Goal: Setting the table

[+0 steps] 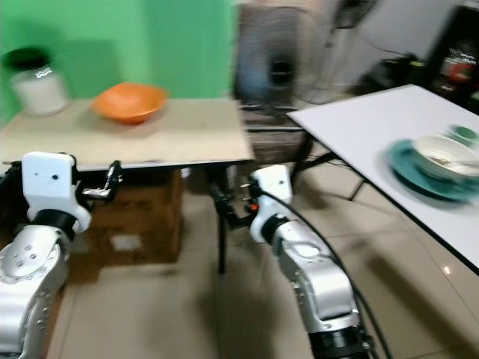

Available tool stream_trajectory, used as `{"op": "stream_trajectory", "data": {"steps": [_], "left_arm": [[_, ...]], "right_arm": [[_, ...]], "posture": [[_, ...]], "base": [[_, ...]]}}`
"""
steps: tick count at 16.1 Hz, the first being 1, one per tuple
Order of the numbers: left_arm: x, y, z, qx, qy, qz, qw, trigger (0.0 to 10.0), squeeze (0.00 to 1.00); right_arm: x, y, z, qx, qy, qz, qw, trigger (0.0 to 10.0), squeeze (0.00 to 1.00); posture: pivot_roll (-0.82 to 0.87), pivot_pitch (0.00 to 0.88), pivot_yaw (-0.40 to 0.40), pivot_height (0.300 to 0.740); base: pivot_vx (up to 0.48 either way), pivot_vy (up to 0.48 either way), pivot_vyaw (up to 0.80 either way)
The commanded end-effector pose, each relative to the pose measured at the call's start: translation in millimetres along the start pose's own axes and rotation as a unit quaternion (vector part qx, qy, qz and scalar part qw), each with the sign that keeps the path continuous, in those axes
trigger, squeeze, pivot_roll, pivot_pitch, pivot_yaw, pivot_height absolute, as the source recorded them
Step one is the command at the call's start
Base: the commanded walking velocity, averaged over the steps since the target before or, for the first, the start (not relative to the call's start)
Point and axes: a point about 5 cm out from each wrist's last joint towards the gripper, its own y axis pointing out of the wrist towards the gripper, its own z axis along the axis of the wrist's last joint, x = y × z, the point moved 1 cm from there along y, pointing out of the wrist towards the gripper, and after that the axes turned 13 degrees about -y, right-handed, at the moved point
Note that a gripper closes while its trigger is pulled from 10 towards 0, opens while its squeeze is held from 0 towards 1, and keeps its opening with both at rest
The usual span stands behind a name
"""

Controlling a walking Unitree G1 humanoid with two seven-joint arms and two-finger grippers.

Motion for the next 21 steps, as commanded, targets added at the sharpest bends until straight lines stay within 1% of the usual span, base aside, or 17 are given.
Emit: {"op": "stream_trajectory", "data": {"steps": [1, 3, 4, 5, 6, 7, 8, 9, 10, 11, 12, 13, 14, 16, 19, 21], "left_arm": [[-1.9, -0.1, 1, -0.002, 0.006, 0.001, 1.000, 10.0, 0.80], [-2.3, 0.0, 0, -0.004, 0.006, 0.000, 1.000, 10.0, 0.80], [-2.4, -0.4, -1, -0.005, 0.005, 0.000, 1.000, 10.0, 0.80], [-2.4, -1.5, -3, -0.007, 0.003, -0.003, 1.000, 10.0, 0.80], [-3.6, -2.9, -5, -0.009, 0.000, -0.004, 1.000, 10.0, 0.80], [-10.3, -8.1, -13, -0.016, -0.007, -0.008, 1.000, 10.0, 0.79], [-12.7, -9.9, -16, -0.019, -0.007, -0.008, 1.000, 10.0, 0.79], [-18.3, -13.6, -21, -0.025, -0.003, -0.005, 1.000, 10.0, 0.79], [-21.0, -19.7, -27, -0.034, 0.002, -0.007, 0.999, 10.0, 0.80], [-21.1, -23.5, -30, -0.038, 0.003, -0.010, 0.999, 10.0, 0.80], [-21.8, -25.9, -32, -0.040, 0.003, -0.009, 0.999, 10.0, 0.80], [-23.1, -26.2, -33, -0.041, 0.004, -0.007, 0.999, 10.0, 0.80], [-23.9, -24.7, -32, -0.038, 0.004, -0.007, 0.999, 10.0, 0.80], [-25.4, -21.3, -29, -0.031, 0.007, -0.006, 0.999, 10.0, 0.80], [-28.4, -18.1, -24, -0.022, 0.011, -0.007, 1.000, 10.0, 0.80], [-28.2, -17.1, -22, -0.020, 0.012, -0.007, 1.000, 10.0, 0.80]], "right_arm": [[2.8, 0.5, 4, 0.010, -0.003, -0.012, 1.000, 10.0, 0.00], [7.2, 0.2, 3, 0.010, -0.013, -0.035, 0.999, 10.0, 0.00], [13.2, -0.2, 4, 0.014, -0.019, -0.063, 0.998, 10.0, 0.00], [25.0, -1.8, 3, 0.015, -0.007, -0.110, 0.994, 10.0, 0.00], [33.6, -4.7, 4, 0.019, -0.016, -0.133, 0.991, 10.0, 0.00], [55.6, -15.8, 1, 0.026, -0.042, -0.169, 0.984, 10.0, 0.00], [61.5, -19.4, -1, 0.026, -0.043, -0.176, 0.983, 10.0, 0.00], [73.2, -28.4, -6, 0.024, -0.055, -0.187, 0.980, 10.0, 0.00], [86.1, -41.9, -16, 0.015, -0.057, -0.204, 0.977, 10.0, 0.00], [91.1, -49.1, -22, 0.009, -0.055, -0.213, 0.976, 10.0, 0.00], [91.4, -53.2, -24, 0.009, -0.056, -0.213, 0.975, 10.0, 0.00], [89.3, -55.2, -23, 0.015, -0.053, -0.206, 0.977, 10.0, 0.00], [86.8, -54.7, -22, 0.020, -0.048, -0.201, 0.978, 10.0, 0.00], [80.8, -50.2, -24, 0.022, -0.041, -0.190, 0.981, 10.0, 0.00], [64.1, -38.5, -21, 0.031, -0.028, -0.165, 0.985, 10.0, 0.00], [60.3, -34.7, -19, 0.037, -0.018, -0.163, 0.986, 10.0, 0.00]], "posture": [[0.04, 0.000, -0.030, 0.740], [0.04, 0.000, -0.025, 0.740], [0.04, 0.000, -0.026, 0.740], [0.04, 0.000, -0.029, 0.740], [0.04, 0.000, -0.031, 0.740], [0.04, 0.000, -0.028, 0.740], [0.04, 0.000, -0.028, 0.740], [0.04, 0.000, -0.025, 0.740], [0.04, 0.000, -0.019, 0.740], [0.04, 0.000, -0.019, 0.740], [0.04, 0.000, -0.019, 0.740], [0.03, 0.000, 0.008, 0.740], [0.03, 0.000, 0.011, 0.740], [0.03, 0.000, 0.016, 0.740], [0.03, 0.000, 0.014, 0.740], [0.04, 0.000, 0.009, 0.740]], "base": [[0.307, 0.000, 0.00], [0.304, 0.000, 0.00], [0.307, 0.000, 0.00], [0.307, 0.000, 0.00], [0.304, 0.000, 0.00], [0.296, 0.000, 0.00], [0.300, 0.000, 0.00], [0.296, 0.000, 0.00], [0.285, 0.000, 0.00], [0.285, 0.000, 0.00], [0.285, 0.000, 0.00], [0.292, 0.000, 0.80], [0.296, 0.000, 0.80], [0.300, 0.000, 0.80], [0.311, 0.000, 0.80], [0.315, 0.000, 0.80]]}}
